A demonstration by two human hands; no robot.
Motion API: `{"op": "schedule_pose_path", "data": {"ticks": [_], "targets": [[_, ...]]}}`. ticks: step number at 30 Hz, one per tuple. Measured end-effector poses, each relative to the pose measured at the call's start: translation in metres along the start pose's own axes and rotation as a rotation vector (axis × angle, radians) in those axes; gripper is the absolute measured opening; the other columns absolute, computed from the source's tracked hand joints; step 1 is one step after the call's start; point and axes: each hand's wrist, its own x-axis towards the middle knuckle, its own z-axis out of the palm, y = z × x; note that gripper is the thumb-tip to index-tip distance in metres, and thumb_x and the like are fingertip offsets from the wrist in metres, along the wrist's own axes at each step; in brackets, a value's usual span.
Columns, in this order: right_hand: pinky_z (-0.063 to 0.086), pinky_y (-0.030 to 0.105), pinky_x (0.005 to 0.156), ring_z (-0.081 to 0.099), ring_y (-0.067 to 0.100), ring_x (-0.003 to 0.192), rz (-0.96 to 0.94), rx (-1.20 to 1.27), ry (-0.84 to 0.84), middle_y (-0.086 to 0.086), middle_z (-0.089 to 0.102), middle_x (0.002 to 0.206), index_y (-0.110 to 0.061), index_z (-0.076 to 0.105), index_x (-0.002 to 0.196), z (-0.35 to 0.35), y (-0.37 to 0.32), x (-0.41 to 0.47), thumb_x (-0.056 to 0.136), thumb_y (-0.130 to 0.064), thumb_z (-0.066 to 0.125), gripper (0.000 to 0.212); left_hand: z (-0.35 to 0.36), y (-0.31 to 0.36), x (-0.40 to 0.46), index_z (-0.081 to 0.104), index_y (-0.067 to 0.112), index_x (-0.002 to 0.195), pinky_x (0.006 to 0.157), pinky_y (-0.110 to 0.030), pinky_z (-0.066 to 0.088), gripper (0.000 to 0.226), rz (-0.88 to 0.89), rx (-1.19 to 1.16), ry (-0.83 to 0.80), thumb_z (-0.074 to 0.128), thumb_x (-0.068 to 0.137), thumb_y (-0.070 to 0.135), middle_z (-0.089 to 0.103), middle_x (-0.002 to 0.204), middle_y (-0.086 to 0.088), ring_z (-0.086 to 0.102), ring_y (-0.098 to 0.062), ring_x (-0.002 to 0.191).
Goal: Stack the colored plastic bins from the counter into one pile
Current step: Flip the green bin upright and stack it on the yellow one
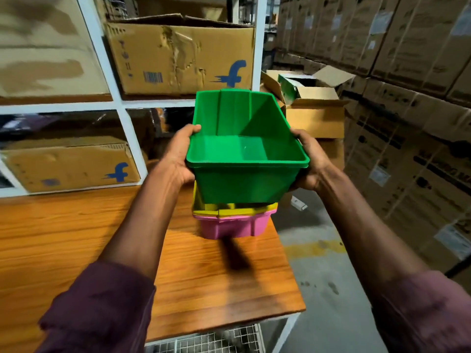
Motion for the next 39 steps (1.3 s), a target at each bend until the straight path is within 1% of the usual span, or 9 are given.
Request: {"op": "schedule_pose_path", "data": {"ticks": [3,7,11,14,19,23,29,35,39], "targets": [[0.047,0.032,0.076,0.066,0.021,0.073,-0.036,0.020,-0.062,0.001,0.075,0.077,-0.022,0.069,0.090,-0.001,0.004,0.019,0.102,-0.050,0.045,0.039,-0.005,-0.007,0.009,0.068,0.015,0.089,0.052,-0.026,0.058,0.029,0.002,-0.011,0.044,0.048,0.100,0.033,0.075,0.068,-0.005,0.072,-0.020,0.056],[0.045,0.037,0.083,0.065,0.024,0.079,-0.018,0.021,-0.108,0.003,0.075,0.092,-0.023,0.071,0.093,0.001,0.013,0.038,0.099,-0.057,0.046,0.043,-0.011,-0.017,0.020,0.068,0.015,0.088,0.053,-0.028,0.059,0.030,-0.005,-0.042,0.074,0.048,0.100,0.033,0.076,0.069,-0.005,0.072,-0.020,0.056],[0.036,0.031,0.072,0.057,0.024,0.070,0.002,0.038,-0.089,0.001,0.071,0.087,-0.025,0.075,0.080,0.000,0.024,0.053,0.094,-0.062,0.051,0.046,-0.014,-0.021,0.027,0.068,0.013,0.090,0.051,-0.028,0.059,0.030,-0.016,-0.048,0.084,0.047,0.101,0.032,0.076,0.070,-0.006,0.072,-0.020,0.057],[0.046,0.029,0.069,0.069,0.020,0.065,0.012,0.059,-0.071,0.000,0.076,0.083,-0.025,0.070,0.095,0.002,0.028,0.059,0.097,-0.059,0.050,0.039,-0.019,-0.021,0.030,0.068,0.013,0.090,0.053,-0.029,0.060,0.031,-0.036,-0.051,0.074,0.048,0.101,0.033,0.075,0.070,-0.007,0.072,-0.021,0.057],[0.050,0.049,0.089,0.072,0.029,0.093,0.030,0.023,-0.045,0.006,0.079,0.106,-0.025,0.074,0.113,0.008,0.039,0.065,0.089,-0.066,0.056,0.051,-0.028,-0.024,0.038,0.068,0.012,0.091,0.051,-0.030,0.060,0.031,-0.073,-0.072,0.058,0.047,0.102,0.033,0.075,0.070,-0.007,0.072,-0.021,0.057],[0.041,0.060,0.110,0.068,0.034,0.117,0.051,0.011,-0.026,0.009,0.075,0.126,-0.020,0.070,0.131,0.008,0.044,0.070,0.079,-0.069,0.063,0.072,-0.033,-0.029,0.042,0.066,0.011,0.093,0.047,-0.026,0.058,0.032,-0.082,-0.091,0.037,0.044,0.104,0.032,0.074,0.066,-0.006,0.071,-0.019,0.054],[0.045,0.061,0.109,0.069,0.035,0.119,0.061,0.060,-0.045,0.012,0.073,0.128,-0.020,0.069,0.133,0.007,0.050,0.068,0.088,-0.062,0.062,0.063,-0.041,-0.036,0.048,0.066,0.011,0.095,0.048,-0.027,0.058,0.030,-0.076,-0.103,0.024,0.045,0.104,0.030,0.075,0.067,-0.006,0.072,-0.018,0.055],[0.058,0.050,0.097,0.074,0.031,0.106,0.032,0.050,-0.075,0.013,0.077,0.119,-0.017,0.072,0.126,0.001,0.053,0.072,0.098,-0.052,0.057,0.048,-0.045,-0.042,0.051,0.066,0.011,0.098,0.049,-0.028,0.058,0.026,-0.073,-0.095,0.043,0.048,0.104,0.028,0.075,0.069,-0.005,0.072,-0.017,0.056],[0.058,0.050,0.099,0.074,0.029,0.110,-0.069,-0.082,0.007,0.009,0.077,0.120,-0.022,0.072,0.120,-0.001,0.047,0.071,0.103,-0.040,0.056,0.030,-0.050,-0.047,0.055,0.067,0.004,0.119,0.053,-0.032,0.061,0.027,0.009,-0.042,0.149,0.059,0.099,0.020,0.076,0.089,-0.011,0.073,-0.021,0.066]]}}
